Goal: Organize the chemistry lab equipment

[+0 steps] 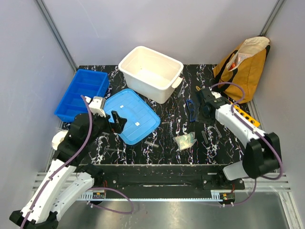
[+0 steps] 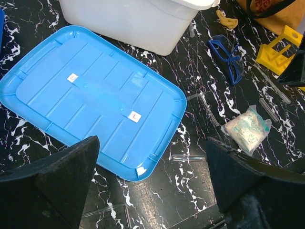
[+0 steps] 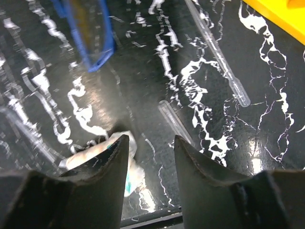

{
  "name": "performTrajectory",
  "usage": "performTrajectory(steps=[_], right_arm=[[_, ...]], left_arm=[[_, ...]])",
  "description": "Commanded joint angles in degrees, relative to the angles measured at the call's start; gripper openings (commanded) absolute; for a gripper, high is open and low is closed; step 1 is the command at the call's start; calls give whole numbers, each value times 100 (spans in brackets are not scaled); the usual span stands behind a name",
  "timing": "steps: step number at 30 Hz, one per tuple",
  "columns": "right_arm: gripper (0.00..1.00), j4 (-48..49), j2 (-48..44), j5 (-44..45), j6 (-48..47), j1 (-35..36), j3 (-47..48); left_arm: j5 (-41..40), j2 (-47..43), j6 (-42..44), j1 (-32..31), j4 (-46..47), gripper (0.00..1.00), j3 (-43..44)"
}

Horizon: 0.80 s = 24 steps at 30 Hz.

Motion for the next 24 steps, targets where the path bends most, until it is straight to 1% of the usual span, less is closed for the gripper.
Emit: performTrajectory(steps=[1, 3, 7, 13, 24], right_arm=[[46, -51, 425, -354, -115, -467, 67], [45, -16, 566, -319, -133, -617, 14], [47, 2, 969, -389, -404, -819, 40], [45, -130, 1480, -556, -783, -837, 172], [43, 107, 2007, -846, -1143, -837, 111]], left_arm=[[-306, -58, 50, -91, 196, 96, 47], [-349, -119, 50, -135, 205, 96, 29], [-499, -172, 67, -250, 196, 96, 12], [-534, -181, 85, -346, 179, 96, 21], [-613, -251, 93, -373, 179, 96, -6]])
